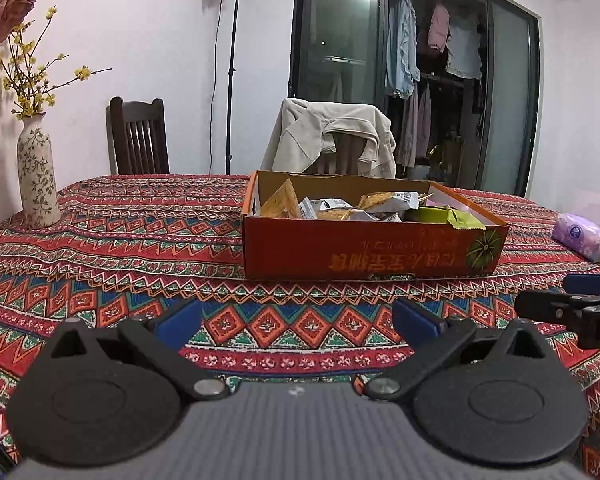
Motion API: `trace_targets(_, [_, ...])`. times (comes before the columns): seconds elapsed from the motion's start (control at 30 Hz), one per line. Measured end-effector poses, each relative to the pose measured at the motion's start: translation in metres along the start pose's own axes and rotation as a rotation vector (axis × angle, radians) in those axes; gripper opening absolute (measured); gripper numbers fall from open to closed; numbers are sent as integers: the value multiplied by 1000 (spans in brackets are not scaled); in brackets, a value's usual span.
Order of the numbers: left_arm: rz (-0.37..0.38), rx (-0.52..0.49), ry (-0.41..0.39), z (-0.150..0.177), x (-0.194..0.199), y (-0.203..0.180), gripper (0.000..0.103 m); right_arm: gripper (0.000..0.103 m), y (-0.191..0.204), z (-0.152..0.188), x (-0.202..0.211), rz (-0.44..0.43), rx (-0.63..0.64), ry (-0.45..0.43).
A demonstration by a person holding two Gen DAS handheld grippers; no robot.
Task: Organize snacks
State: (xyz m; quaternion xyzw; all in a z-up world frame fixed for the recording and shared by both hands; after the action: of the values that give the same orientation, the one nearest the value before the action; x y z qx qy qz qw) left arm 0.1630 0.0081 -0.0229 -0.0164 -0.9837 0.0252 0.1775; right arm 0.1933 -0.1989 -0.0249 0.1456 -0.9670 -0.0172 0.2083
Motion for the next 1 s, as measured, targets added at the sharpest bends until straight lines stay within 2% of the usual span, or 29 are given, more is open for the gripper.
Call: trace_targets(1.0, [18,2,5,-1,-1,-4,103,103,-4,1,-1,7,-9,6])
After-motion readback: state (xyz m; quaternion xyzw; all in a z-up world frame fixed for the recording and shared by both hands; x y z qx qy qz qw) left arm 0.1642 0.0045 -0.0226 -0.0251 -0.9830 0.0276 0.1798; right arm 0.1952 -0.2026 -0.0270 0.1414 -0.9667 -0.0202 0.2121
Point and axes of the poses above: each gripper's, at about its wrist camera, not at the fingertips, and x roughly against the way its jaws point, y to its left, z to its underside, the point moved 7 cm from there along -x, roughly the way its jaws point, and after that the axes turned 3 degrees about -y, right-handed, at the moved point
